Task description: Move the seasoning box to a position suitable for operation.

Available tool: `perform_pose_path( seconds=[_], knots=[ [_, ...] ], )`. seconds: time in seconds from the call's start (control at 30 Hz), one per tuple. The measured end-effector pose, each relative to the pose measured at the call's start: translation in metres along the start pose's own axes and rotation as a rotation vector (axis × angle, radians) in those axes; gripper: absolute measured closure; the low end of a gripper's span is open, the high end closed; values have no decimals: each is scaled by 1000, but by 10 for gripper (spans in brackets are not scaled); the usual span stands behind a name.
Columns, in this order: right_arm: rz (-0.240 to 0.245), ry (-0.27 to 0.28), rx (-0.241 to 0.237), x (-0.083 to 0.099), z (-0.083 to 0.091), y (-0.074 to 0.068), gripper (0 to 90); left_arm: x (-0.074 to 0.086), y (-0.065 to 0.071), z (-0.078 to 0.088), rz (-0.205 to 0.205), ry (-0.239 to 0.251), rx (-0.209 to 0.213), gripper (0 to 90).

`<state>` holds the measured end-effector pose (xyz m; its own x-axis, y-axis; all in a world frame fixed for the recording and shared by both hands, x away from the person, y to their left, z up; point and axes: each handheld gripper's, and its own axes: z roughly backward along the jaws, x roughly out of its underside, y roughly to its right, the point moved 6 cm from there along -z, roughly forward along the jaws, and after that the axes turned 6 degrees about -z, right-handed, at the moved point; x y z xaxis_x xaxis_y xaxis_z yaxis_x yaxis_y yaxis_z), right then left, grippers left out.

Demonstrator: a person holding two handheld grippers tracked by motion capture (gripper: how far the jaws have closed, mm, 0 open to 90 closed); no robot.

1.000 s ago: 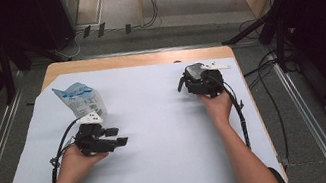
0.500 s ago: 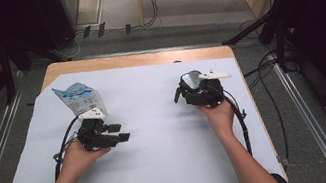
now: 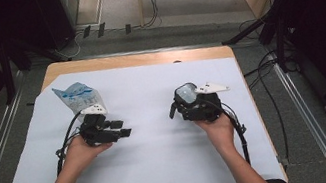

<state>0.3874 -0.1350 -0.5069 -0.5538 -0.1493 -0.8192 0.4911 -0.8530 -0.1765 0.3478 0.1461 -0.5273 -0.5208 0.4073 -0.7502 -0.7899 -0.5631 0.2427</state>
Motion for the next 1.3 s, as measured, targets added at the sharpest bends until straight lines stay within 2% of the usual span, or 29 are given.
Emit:
perform_pose_path(
  seconds=[0.13,0.37,0.67,0.8,0.97,1.3],
  knots=[
    [13,-6,-27,6,2,-12,161,-2,1,-2,-5,-23,7,509],
    [37,-28,-70,15,-2,-30,161,-6,4,-10,-31,-33,22,582],
    [76,-56,-115,22,-16,-50,161,-5,0,-10,-32,-39,18,573],
    [88,-66,-129,25,-22,-57,161,-4,-1,-9,-31,-39,3,564],
    [101,-68,-140,28,-30,-64,161,-4,-1,-9,-32,-41,5,558],
    [120,-59,-138,32,-36,-68,161,-4,-1,-11,-38,-41,0,552]
  ],
)
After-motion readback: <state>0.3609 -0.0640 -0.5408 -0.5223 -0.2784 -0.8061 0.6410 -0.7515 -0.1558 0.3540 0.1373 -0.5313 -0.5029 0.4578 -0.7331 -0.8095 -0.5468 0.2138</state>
